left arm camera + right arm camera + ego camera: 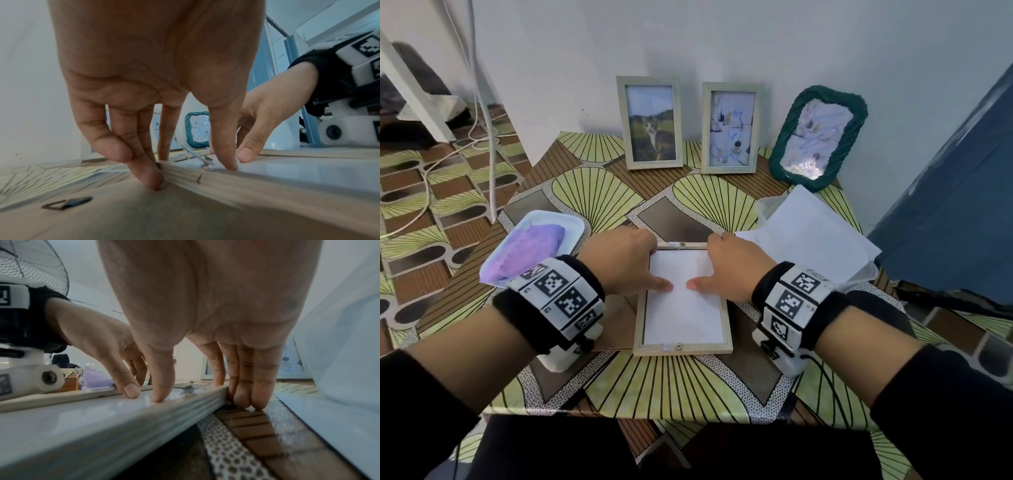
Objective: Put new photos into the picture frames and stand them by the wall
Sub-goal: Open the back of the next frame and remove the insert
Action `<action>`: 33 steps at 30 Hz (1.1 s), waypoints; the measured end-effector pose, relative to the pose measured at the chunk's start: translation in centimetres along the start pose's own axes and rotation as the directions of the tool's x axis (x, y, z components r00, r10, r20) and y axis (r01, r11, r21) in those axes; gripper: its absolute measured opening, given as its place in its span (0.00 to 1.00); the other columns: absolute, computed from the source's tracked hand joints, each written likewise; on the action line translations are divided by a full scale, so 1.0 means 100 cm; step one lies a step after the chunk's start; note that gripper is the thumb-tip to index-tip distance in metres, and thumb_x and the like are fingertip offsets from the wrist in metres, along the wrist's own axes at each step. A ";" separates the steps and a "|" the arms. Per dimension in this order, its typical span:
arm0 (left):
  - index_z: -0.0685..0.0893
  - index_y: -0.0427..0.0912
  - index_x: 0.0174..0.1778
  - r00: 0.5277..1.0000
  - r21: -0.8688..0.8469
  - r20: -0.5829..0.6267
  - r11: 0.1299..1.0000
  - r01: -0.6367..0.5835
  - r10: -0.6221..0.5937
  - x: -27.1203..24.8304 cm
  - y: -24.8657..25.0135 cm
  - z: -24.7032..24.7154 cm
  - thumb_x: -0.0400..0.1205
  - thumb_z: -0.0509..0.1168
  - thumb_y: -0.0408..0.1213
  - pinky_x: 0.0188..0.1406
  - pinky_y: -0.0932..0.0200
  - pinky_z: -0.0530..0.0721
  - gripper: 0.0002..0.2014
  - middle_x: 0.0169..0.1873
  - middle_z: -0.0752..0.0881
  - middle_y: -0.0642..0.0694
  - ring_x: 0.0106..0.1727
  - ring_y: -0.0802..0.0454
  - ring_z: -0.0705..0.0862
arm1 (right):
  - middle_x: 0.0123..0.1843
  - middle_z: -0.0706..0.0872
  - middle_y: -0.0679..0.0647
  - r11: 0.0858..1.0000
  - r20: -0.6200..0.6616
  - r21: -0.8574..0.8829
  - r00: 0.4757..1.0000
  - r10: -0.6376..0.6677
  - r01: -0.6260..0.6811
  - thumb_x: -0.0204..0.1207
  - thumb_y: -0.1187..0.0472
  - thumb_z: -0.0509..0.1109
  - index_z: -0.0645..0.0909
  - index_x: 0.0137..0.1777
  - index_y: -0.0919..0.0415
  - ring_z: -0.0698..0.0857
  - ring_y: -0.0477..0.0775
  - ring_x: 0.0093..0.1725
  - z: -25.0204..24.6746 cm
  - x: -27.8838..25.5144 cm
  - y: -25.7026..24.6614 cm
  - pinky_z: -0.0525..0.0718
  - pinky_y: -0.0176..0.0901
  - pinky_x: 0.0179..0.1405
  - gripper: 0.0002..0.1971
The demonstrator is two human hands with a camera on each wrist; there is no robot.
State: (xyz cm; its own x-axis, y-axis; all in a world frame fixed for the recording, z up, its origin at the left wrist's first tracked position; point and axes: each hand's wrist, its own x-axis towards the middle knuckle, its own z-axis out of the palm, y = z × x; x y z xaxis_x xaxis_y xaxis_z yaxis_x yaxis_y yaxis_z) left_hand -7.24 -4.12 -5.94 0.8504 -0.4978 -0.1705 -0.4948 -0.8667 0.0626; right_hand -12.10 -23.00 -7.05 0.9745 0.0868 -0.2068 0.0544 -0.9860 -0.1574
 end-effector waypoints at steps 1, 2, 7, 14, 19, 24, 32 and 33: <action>0.80 0.50 0.56 1.000 0.010 -0.001 1.000 -0.005 0.005 -0.001 0.000 0.001 0.70 0.69 0.69 0.51 0.52 0.82 0.29 0.51 0.83 0.52 0.52 0.51 0.79 | 0.62 0.77 0.60 1.000 -0.009 -0.017 1.000 -0.007 0.007 0.74 0.35 0.69 0.71 0.66 0.63 0.79 0.60 0.60 0.002 -0.001 -0.001 0.72 0.46 0.49 0.33; 0.79 0.51 0.56 1.000 0.014 0.000 1.000 -0.008 0.008 -0.002 0.000 0.002 0.70 0.69 0.69 0.50 0.52 0.82 0.29 0.51 0.83 0.52 0.52 0.51 0.79 | 0.63 0.77 0.60 0.999 -0.016 -0.034 1.000 -0.012 0.011 0.75 0.35 0.68 0.71 0.66 0.62 0.79 0.60 0.61 0.004 -0.002 -0.001 0.73 0.47 0.50 0.33; 0.79 0.50 0.57 1.000 -0.039 0.019 0.999 0.000 0.001 0.001 -0.001 -0.001 0.69 0.72 0.68 0.46 0.55 0.78 0.30 0.49 0.82 0.53 0.50 0.51 0.78 | 0.59 0.78 0.58 1.000 -0.005 0.003 1.000 0.003 -0.003 0.72 0.34 0.70 0.72 0.64 0.60 0.80 0.59 0.58 0.000 -0.001 0.000 0.73 0.46 0.48 0.32; 0.80 0.50 0.57 1.000 -0.052 0.002 0.999 -0.003 0.003 0.003 -0.002 0.000 0.68 0.73 0.67 0.44 0.56 0.77 0.30 0.46 0.81 0.54 0.48 0.52 0.79 | 0.58 0.80 0.57 1.000 0.003 -0.003 1.000 0.007 -0.007 0.68 0.32 0.72 0.72 0.63 0.59 0.80 0.58 0.56 -0.005 0.002 0.003 0.76 0.48 0.48 0.35; 0.80 0.51 0.57 1.000 -0.055 -0.012 0.998 -0.014 0.013 0.003 -0.004 0.002 0.68 0.73 0.68 0.42 0.57 0.76 0.31 0.46 0.81 0.55 0.48 0.53 0.79 | 0.61 0.80 0.58 1.000 0.004 0.016 1.000 0.004 -0.004 0.68 0.32 0.73 0.71 0.66 0.60 0.80 0.58 0.58 -0.002 0.003 0.005 0.77 0.49 0.50 0.37; 0.79 0.52 0.58 1.000 -0.057 -0.010 0.998 -0.023 0.022 0.002 -0.006 0.003 0.68 0.72 0.69 0.43 0.56 0.78 0.30 0.46 0.81 0.55 0.47 0.53 0.79 | 0.62 0.79 0.55 0.989 0.065 0.144 0.997 0.036 -0.045 0.65 0.35 0.78 0.70 0.65 0.59 0.78 0.54 0.57 -0.004 0.009 0.007 0.76 0.44 0.50 0.38; 0.74 0.55 0.57 0.999 -0.111 -0.008 0.993 -0.038 0.037 0.001 -0.012 0.010 0.69 0.71 0.68 0.41 0.56 0.73 0.29 0.47 0.80 0.55 0.47 0.54 0.78 | 0.61 0.79 0.55 0.964 0.060 0.253 0.996 0.067 -0.080 0.62 0.41 0.83 0.67 0.63 0.58 0.78 0.54 0.55 -0.002 0.011 0.007 0.77 0.46 0.48 0.38; 0.74 0.55 0.56 0.999 -0.125 -0.006 0.991 -0.039 0.039 0.002 -0.013 0.010 0.69 0.72 0.68 0.41 0.56 0.73 0.29 0.47 0.80 0.55 0.46 0.54 0.77 | 0.62 0.79 0.56 0.968 0.061 0.238 0.996 0.063 -0.076 0.63 0.41 0.82 0.67 0.64 0.58 0.78 0.55 0.57 -0.002 0.011 0.006 0.79 0.48 0.51 0.38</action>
State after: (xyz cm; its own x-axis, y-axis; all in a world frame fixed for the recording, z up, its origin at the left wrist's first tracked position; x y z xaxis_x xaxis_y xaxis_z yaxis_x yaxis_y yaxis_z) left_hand -6.65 -3.06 -7.00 0.8317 -0.5310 -0.1623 -0.5012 -0.8437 0.1920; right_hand -10.97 -23.55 -7.22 0.9610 0.0328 -0.2747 -0.0733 -0.9274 -0.3669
